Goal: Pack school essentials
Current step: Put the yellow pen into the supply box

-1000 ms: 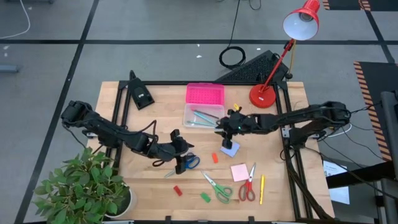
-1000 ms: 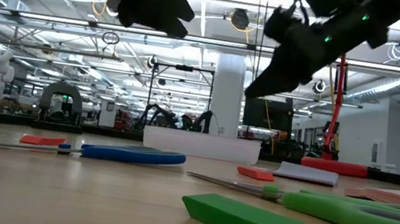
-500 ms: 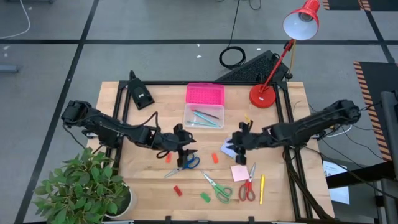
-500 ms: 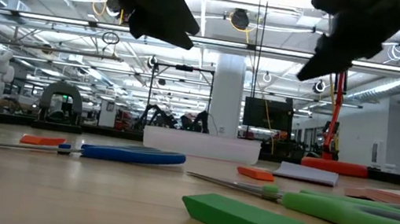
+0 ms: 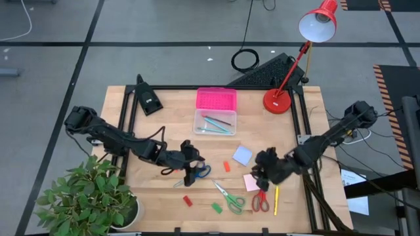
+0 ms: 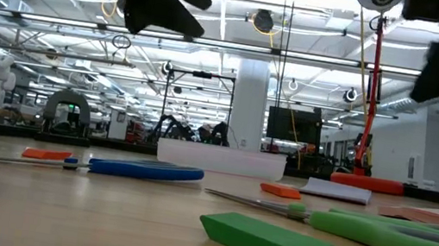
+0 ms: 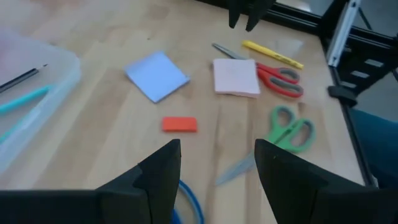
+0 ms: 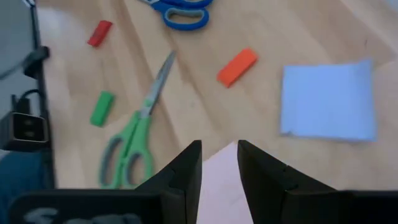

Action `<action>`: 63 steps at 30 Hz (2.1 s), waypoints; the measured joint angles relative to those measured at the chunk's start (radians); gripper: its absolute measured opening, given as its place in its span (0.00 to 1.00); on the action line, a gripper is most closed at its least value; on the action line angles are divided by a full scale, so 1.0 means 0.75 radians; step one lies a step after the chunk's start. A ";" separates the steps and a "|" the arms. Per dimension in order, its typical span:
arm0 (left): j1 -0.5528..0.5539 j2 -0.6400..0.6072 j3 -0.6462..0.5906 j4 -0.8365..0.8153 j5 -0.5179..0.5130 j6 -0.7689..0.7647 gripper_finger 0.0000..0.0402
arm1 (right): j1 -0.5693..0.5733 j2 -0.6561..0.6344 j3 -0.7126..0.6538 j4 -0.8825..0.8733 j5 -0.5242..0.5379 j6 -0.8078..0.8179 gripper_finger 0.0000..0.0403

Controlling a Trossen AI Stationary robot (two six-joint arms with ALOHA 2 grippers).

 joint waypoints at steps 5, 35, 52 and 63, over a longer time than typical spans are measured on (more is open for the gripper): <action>-0.056 0.000 0.000 0.007 -0.060 -0.004 0.52 | 0.199 0.057 0.001 0.006 0.097 0.299 0.24; -0.169 0.000 0.000 0.030 -0.182 -0.092 0.52 | 0.456 0.689 0.582 -0.609 -0.529 0.962 0.24; -0.168 0.000 0.000 0.031 -0.182 -0.097 0.52 | 0.437 0.689 0.582 -0.562 -0.460 0.840 0.25; -0.171 0.000 0.000 0.033 -0.181 -0.098 0.52 | 0.434 0.690 0.581 -0.657 -0.491 0.880 0.46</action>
